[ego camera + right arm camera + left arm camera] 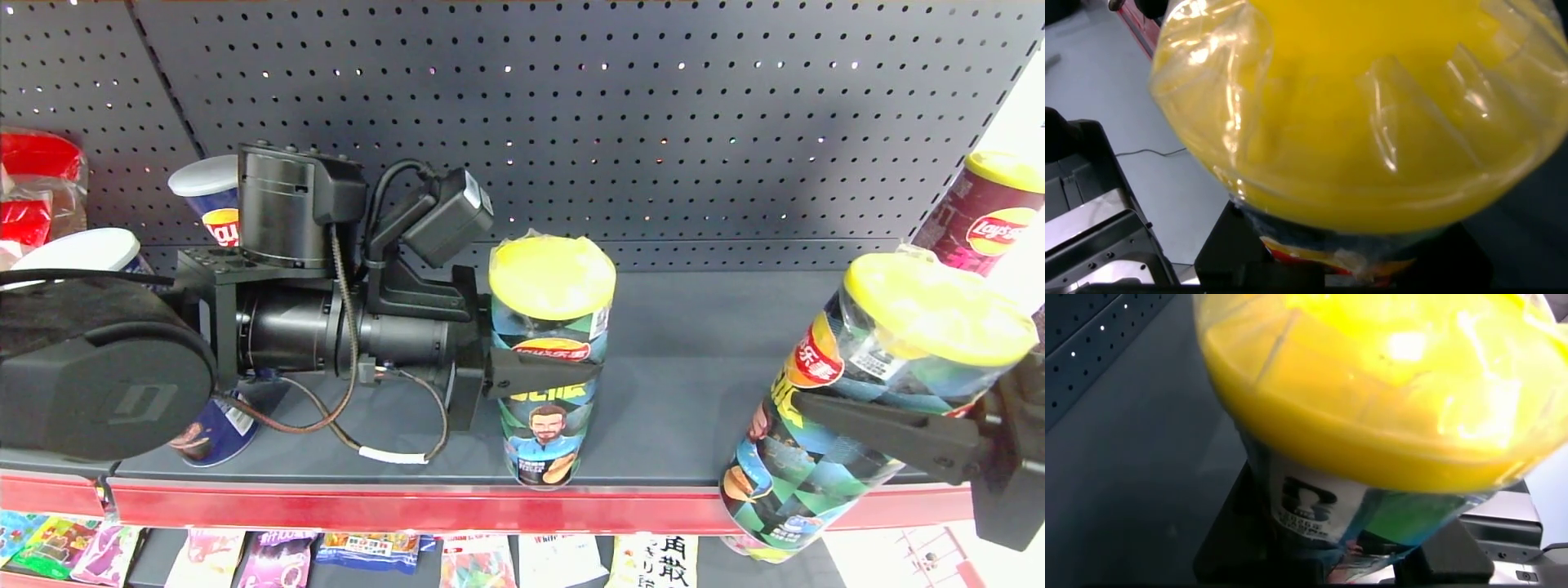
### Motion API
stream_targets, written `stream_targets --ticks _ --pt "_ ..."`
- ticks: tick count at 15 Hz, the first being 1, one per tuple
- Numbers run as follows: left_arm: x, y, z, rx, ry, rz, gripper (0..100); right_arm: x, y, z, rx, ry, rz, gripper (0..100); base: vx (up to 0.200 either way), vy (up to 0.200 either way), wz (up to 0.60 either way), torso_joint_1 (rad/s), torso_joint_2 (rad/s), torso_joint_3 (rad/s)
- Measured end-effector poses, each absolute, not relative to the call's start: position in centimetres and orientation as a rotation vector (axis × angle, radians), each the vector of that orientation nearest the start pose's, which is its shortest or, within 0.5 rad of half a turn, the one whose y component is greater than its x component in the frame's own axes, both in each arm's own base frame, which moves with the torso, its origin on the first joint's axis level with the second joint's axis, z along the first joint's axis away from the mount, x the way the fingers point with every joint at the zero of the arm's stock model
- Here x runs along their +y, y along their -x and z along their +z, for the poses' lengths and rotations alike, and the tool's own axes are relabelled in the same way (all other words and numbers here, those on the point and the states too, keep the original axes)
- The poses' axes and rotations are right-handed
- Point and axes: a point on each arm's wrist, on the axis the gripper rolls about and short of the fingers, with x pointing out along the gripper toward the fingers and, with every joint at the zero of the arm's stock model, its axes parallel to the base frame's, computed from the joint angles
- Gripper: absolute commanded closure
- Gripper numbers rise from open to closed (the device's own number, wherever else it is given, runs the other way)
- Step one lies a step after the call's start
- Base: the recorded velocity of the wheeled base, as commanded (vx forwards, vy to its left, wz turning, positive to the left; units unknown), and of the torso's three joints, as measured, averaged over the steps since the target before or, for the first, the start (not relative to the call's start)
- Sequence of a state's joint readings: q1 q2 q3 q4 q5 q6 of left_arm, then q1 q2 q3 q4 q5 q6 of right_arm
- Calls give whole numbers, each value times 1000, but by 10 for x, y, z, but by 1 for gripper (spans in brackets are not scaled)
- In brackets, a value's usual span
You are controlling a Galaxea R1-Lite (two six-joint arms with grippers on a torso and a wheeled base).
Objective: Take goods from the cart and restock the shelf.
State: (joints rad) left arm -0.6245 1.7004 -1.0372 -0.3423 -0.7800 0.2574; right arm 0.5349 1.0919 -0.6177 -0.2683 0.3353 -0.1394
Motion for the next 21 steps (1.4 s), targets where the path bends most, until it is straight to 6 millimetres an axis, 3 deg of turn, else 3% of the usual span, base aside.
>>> stream_targets --ticks 1,2,13,21 --pt "-197 -246 219 162 -185 -1425 100 83 -126 233 152 151 881 100 0 0 0 0 0 0" --pt "-197 -247 220 151 -187 -1421 0 84 -127 233 152 151 881 100 0 0 0 0 0 0" --pt "-195 -243 213 156 -182 -1415 0 87 -131 241 132 149 880 100 0 0 0 0 0 0" --pt "-158 -223 199 203 -171 -1354 0 97 -148 253 120 150 882 100 0 0 0 0 0 0"
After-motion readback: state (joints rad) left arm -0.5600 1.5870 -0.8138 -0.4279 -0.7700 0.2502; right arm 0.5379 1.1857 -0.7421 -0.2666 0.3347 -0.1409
